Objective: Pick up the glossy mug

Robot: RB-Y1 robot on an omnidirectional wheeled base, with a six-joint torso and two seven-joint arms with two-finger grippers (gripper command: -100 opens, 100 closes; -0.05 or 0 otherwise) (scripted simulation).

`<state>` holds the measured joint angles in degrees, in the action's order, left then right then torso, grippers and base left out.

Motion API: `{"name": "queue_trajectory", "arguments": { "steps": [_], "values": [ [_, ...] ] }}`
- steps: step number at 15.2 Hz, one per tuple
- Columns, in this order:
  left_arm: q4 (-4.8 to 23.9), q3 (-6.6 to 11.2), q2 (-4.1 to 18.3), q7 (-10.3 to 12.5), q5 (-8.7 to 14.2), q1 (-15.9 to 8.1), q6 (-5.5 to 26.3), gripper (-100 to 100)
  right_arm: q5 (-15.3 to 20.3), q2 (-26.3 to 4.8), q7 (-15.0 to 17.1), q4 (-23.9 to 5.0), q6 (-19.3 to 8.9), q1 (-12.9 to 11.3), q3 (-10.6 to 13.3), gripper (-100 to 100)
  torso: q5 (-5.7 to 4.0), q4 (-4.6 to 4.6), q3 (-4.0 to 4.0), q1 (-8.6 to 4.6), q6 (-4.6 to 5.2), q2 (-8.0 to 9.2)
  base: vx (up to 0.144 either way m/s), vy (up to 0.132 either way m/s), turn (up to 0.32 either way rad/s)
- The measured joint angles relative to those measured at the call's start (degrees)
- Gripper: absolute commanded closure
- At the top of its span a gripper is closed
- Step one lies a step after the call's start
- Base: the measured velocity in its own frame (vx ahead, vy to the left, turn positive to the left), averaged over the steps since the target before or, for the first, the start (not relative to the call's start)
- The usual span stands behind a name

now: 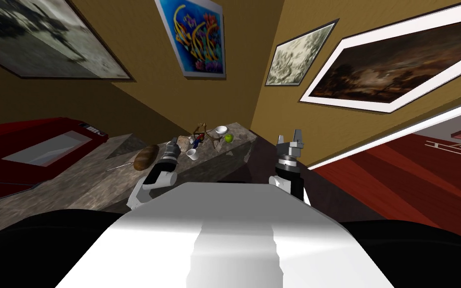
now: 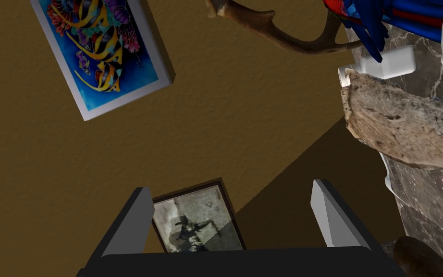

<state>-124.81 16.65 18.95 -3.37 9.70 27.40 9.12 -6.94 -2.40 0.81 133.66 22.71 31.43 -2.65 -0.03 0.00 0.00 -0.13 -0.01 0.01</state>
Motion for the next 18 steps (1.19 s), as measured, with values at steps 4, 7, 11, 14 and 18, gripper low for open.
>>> {"name": "queue_trajectory", "arguments": {
  "steps": [4, 7, 11, 14, 18],
  "values": [
    [1.17, 2.06, 1.87, 0.57, 1.2, -0.76, 4.55, -100, 0.0, 0.0, 0.0, 0.0, 0.0, 0.0, 0.0, 0, -0.01, 0.0, -0.01, -0.06, 0.02, -0.02, 0.004, -0.048, -0.065],
    [1.31, 3.0, 2.41, 0.88, 1.74, -0.44, 7.84, -100, 0.0, 0.0, 0.0, 0.0, 0.0, 0.0, 0.0, 0, 0.0, 0.0, 0.0, -0.01, 0.0, 0.0, 0.001, -0.037, -0.033],
    [2.54, 5.17, 4.24, 1.51, 3.08, -1.07, 12.64, -100, 0.0, 0.0, 0.0, 0.0, 0.0, 0.0, 0.0, 0, -0.01, 0.0, -0.01, -0.05, 0.02, -0.02, 0.006, -0.049, -0.071],
    [3.24, 6.03, 4.68, 1.75, 3.6, -0.91, 15.61, -100, 0.0, 0.0, 0.0, 0.0, 0.0, 0.0, 0.0, 0, 0.0, 0.0, 0.0, -0.02, 0.0, -0.01, 0.005, -0.037, -0.033],
    [4.1, 7.63, 5.86, 2.24, 4.52, -1.49, 19.98, -100, 0.0, 0.0, 0.0, 0.0, 0.0, 0.0, 0.0, 0, 0.0, 0.0, 0.0, 0.0, 0.0, -0.01, 0.005, -0.037, -0.054]
  ]
}}
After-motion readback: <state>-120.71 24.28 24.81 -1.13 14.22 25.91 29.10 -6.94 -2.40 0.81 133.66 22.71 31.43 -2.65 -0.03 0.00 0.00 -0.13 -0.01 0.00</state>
